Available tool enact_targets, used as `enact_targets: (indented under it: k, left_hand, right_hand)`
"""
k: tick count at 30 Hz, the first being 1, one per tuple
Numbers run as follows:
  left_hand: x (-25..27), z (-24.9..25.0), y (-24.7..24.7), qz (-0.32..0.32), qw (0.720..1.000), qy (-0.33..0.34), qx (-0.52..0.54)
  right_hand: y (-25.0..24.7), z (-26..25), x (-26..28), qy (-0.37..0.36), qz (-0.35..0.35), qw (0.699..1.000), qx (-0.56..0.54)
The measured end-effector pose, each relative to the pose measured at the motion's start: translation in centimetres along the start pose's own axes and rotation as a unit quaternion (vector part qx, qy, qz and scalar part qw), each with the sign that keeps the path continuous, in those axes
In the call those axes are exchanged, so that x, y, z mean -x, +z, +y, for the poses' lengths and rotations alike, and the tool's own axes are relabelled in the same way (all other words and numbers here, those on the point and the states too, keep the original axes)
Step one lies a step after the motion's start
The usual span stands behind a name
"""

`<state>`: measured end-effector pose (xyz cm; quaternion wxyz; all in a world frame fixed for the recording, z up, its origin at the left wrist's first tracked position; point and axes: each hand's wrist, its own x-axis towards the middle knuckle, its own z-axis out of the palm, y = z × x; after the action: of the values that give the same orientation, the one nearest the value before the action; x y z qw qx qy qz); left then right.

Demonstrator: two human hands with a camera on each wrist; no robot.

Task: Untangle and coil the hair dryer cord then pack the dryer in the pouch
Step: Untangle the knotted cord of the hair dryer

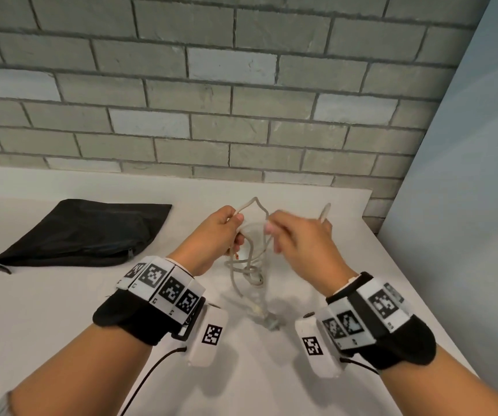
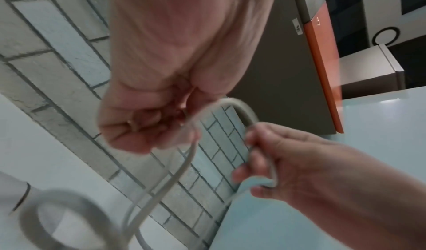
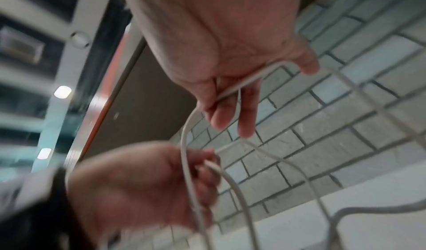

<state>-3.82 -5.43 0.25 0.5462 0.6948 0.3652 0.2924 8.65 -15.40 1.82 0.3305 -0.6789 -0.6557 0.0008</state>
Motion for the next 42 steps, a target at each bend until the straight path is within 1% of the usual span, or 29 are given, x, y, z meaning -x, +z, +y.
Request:
enact_targets:
  k: [1,2,3,5,7,8,10,12,16,19,21,23,25,26,28,29,30,32,33,34,35,37,39,40,41,42]
  left_hand:
    - [-0.1,0.0,-0.3,0.004,1.0,-0.004,-0.013]
    - [-0.2,-0.1,-0.7,0.008,1.0,-0.004,-0.023]
    - [-0.3,-0.2,-1.0,0.01,0.999,-0.004,-0.03]
    - [-0.3,-0.5,-1.6,0.009,0.999,0.003,-0.05]
    - [-0.1,-0.9,-2.0,0.002,0.997,0.015,-0.073]
    - [0.0,-1.0,-2.1,-0.004,0.997,0.021,-0.079]
    - [0.3,-1.3,-2.2,-0.017,0.996,0.033,-0.08]
    - [0.5,-1.5,-2.4,-0.021,0.997,0.039,-0.066]
    - [0.7,-0.8,-2.8,-0.017,0.999,0.014,0.037]
    - [0.9,0.3,-2.6,-0.046,0.994,0.016,0.094]
    - [1.1,0.8,-2.3,-0.06,0.994,0.043,0.084]
    - [1.3,1.1,-1.7,-0.06,0.995,0.078,0.031]
    - [1.3,1.3,-1.0,-0.07,0.991,0.11,-0.015]
    - [1.3,1.4,-0.6,-0.088,0.988,0.123,-0.026]
    - [1.3,1.5,-0.1,-0.131,0.981,0.138,-0.044]
    - [1.3,1.5,0.0,-0.139,0.979,0.138,-0.053]
    - [1.3,1.4,0.1,-0.137,0.98,0.132,-0.065]
    - [1.1,1.1,0.2,-0.115,0.977,0.139,-0.115]
    - [1.0,1.0,0.1,-0.105,0.971,0.151,-0.149]
    - [1.0,1.0,0.1,-0.1,0.968,0.164,-0.164]
    - [1.1,1.1,0.0,-0.09,0.968,0.175,-0.156]
    - [1.3,1.7,-0.6,-0.048,0.977,0.186,-0.097]
    - [1.5,2.4,-2.0,0.007,0.982,0.189,-0.011]
    - [1.6,2.8,-2.8,0.027,0.98,0.192,0.048]
    - [1.7,3.1,-3.7,0.038,0.972,0.201,0.118]
    - [1.9,3.4,-4.5,0.045,0.958,0.216,0.185]
  right_hand:
    - [-0.7,0.0,-0.2,0.013,0.051,0.995,-0.082]
    - [-1.6,0.2,-0.6,0.028,0.104,0.983,-0.151]
    - [-2.8,0.6,-1.0,0.047,0.152,0.966,-0.202]
    - [-5.4,1.4,-1.8,0.089,0.231,0.932,-0.264]
    - [-7.5,2.2,-2.5,0.142,0.276,0.897,-0.314]
    - [-8.2,2.6,-2.9,0.172,0.279,0.883,-0.336]
    - [-9.0,3.3,-3.6,0.216,0.262,0.87,-0.359]
    - [-9.2,3.4,-4.0,0.231,0.231,0.873,-0.361]
    - [-8.2,2.3,-3.8,0.206,0.161,0.91,-0.321]
    - [-6.3,1.8,-3.1,0.178,0.085,0.941,-0.275]
    - [-4.7,1.8,-2.6,0.158,0.029,0.962,-0.223]
    - [-3.1,1.8,-2.1,0.141,-0.022,0.976,-0.166]
    - [-1.6,1.6,-2.0,0.131,-0.052,0.98,-0.137]
    - [-1.1,1.3,-2.0,0.128,-0.06,0.979,-0.147]
    - [-0.4,0.7,-2.2,0.128,-0.066,0.963,-0.228]
    - [-0.4,0.5,-2.3,0.144,-0.074,0.945,-0.283]
    - [-0.6,0.3,-2.3,0.171,-0.09,0.92,-0.341]
    - [-0.7,0.2,-2.2,0.211,-0.127,0.855,-0.456]
    - [-0.7,0.2,-2.2,0.22,-0.136,0.836,-0.485]
    - [-0.5,0.4,-2.2,0.232,-0.134,0.833,-0.485]
    - [-0.3,0.8,-2.3,0.25,-0.122,0.84,-0.465]
    - [0.0,1.7,-2.3,0.296,-0.068,0.857,-0.416]
    - [-0.1,3.1,-2.3,0.335,-0.021,0.856,-0.393]
    - [-0.2,4.0,-2.2,0.347,-0.001,0.86,-0.374]
    - [-0.1,4.8,-2.1,0.354,0.021,0.867,-0.35]
    - [0.1,5.7,-2.0,0.356,0.044,0.874,-0.329]
